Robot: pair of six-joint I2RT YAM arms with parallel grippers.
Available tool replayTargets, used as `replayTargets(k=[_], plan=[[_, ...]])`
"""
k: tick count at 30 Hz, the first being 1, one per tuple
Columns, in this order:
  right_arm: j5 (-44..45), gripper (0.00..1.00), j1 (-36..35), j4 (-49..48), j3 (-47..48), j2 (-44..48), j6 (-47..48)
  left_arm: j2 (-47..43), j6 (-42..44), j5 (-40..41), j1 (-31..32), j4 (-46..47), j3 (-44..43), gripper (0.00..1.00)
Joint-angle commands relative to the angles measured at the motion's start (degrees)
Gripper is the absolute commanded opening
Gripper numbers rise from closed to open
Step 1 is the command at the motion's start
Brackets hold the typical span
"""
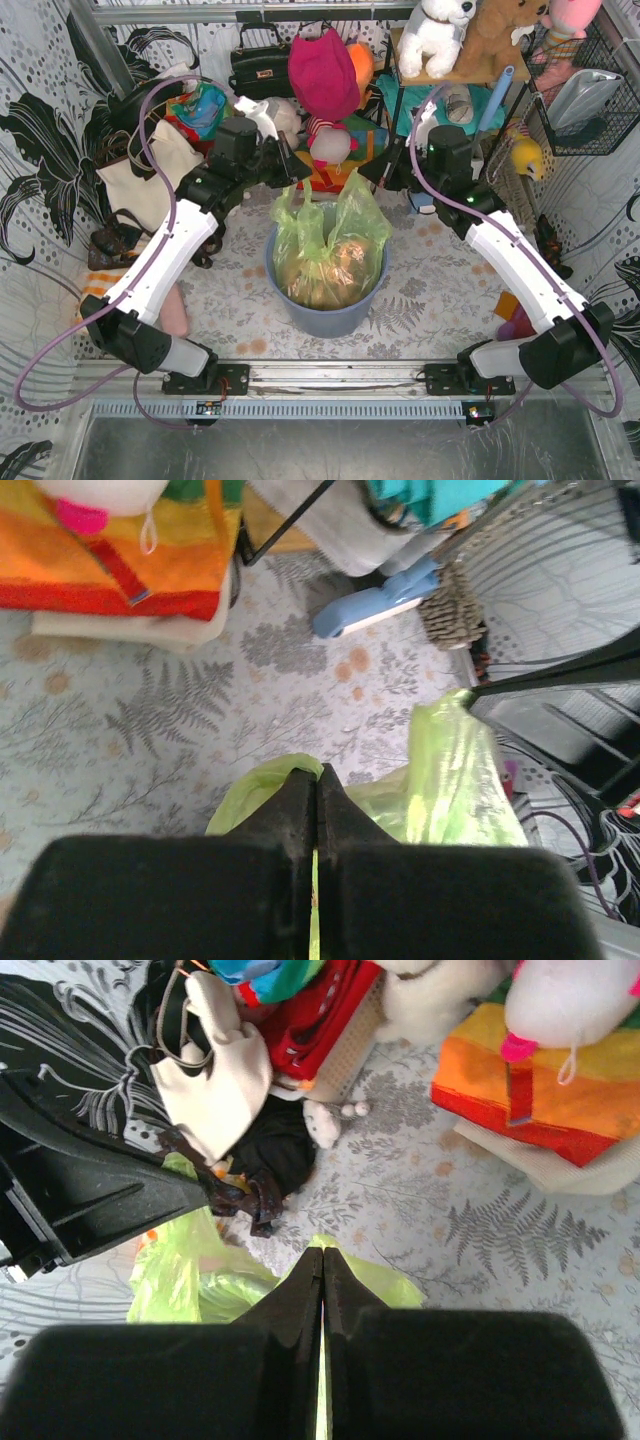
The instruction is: Tie the trash bag
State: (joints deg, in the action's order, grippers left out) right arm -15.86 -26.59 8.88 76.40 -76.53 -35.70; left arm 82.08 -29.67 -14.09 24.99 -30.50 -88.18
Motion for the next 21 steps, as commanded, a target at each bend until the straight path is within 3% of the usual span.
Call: replayTargets(k=[1, 10, 17, 21], plan=[[-5.7, 0.00, 0.0, -8.7, 4.0, 0.7, 1.2, -1.6, 1.1, -8.7, -0.5, 9.6, -4.2, 0.00], [-15.6, 0.00, 0.0, -14.4, -1.4, 11.2, -5.6, -13.7, -10.1, -22.6, -0.5, 22.0, 6.5, 0.00], [-20.7, 0.00, 0.0, -8.6, -9.0, 22.5, -6.8, -23.8, -15.1, -26.5, -0.5, 17.7, 16.3, 0.00], [-23.3, 0.00, 0.0, -2.2, -11.2, 27.8, -5.3, -28.4, -15.8, -26.7, -0.5, 14.9, 17.0, 0.00]])
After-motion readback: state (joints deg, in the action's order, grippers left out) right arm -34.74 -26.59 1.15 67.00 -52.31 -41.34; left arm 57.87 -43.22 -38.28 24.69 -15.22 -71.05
